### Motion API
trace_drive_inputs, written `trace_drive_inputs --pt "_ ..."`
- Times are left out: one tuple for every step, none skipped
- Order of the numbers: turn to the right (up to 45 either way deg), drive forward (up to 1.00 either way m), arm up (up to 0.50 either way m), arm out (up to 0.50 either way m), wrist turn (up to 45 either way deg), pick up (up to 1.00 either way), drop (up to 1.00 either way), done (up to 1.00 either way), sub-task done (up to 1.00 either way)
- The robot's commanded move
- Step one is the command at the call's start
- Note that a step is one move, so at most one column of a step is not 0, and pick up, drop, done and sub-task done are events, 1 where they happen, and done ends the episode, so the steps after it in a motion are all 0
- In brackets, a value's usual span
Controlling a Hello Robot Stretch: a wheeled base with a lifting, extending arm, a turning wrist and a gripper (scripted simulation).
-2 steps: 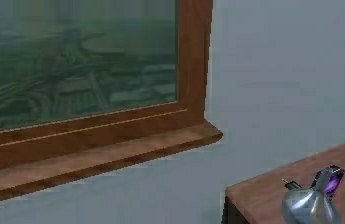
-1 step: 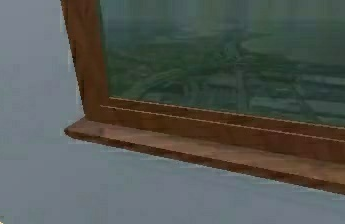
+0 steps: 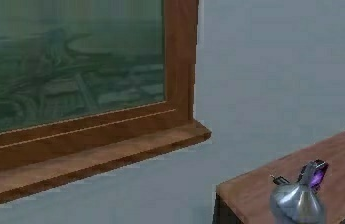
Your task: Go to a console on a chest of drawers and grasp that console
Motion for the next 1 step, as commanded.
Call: trace_drive_inputs --pt "45.0 0.0 0.0 0.0 0.0 0.0 0.0 0.0 0.0"
